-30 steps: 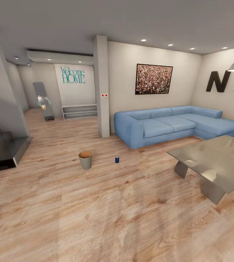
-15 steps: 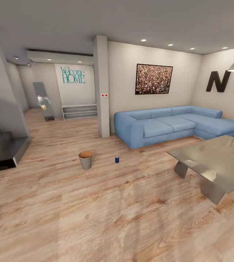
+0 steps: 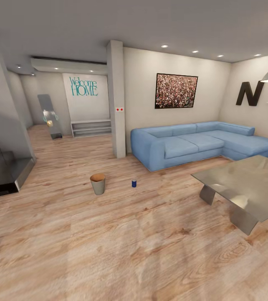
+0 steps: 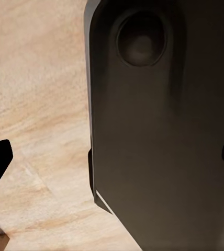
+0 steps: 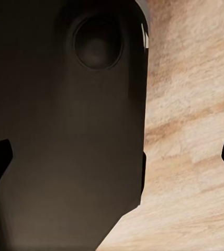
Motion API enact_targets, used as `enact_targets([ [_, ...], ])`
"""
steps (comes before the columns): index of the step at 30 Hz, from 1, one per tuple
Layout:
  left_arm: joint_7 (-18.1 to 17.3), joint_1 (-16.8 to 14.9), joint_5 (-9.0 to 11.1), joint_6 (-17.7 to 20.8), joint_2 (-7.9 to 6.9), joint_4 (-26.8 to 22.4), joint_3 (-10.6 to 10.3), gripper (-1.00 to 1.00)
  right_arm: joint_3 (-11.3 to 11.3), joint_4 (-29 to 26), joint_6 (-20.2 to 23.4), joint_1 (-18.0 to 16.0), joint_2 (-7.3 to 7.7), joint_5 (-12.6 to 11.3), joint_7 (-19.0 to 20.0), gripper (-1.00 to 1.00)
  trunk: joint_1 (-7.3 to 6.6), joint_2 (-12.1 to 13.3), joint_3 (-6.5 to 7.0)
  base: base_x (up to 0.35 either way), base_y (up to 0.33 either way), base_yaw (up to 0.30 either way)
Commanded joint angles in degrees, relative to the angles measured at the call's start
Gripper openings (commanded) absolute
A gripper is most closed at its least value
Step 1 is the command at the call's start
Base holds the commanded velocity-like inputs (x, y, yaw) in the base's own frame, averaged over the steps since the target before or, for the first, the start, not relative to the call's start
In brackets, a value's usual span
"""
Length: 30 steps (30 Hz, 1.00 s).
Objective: Put the three can of soda from the living room inside the tash can in the kitchen.
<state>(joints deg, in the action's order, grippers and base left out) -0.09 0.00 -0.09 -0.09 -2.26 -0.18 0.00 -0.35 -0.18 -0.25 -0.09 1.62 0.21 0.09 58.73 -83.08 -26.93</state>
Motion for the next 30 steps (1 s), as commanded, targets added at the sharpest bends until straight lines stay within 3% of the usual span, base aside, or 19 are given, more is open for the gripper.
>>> enact_targets([
  [1, 0.0, 0.0, 0.0, 0.0, -0.01, 0.0, 0.0, 1.0, 0.0, 0.0, 0.0, 0.0, 0.01, 0.0, 0.0, 1.0, 0.0, 0.0, 0.0, 0.0, 0.0, 0.0],
  [30, 0.0, 0.0, 0.0, 0.0, -0.03, 0.0, 0.0, 1.0, 0.0, 0.0, 0.0, 0.0, -0.01, 0.0, 0.0, 1.0, 0.0, 0.0, 0.0, 0.0, 0.0, 0.0],
])
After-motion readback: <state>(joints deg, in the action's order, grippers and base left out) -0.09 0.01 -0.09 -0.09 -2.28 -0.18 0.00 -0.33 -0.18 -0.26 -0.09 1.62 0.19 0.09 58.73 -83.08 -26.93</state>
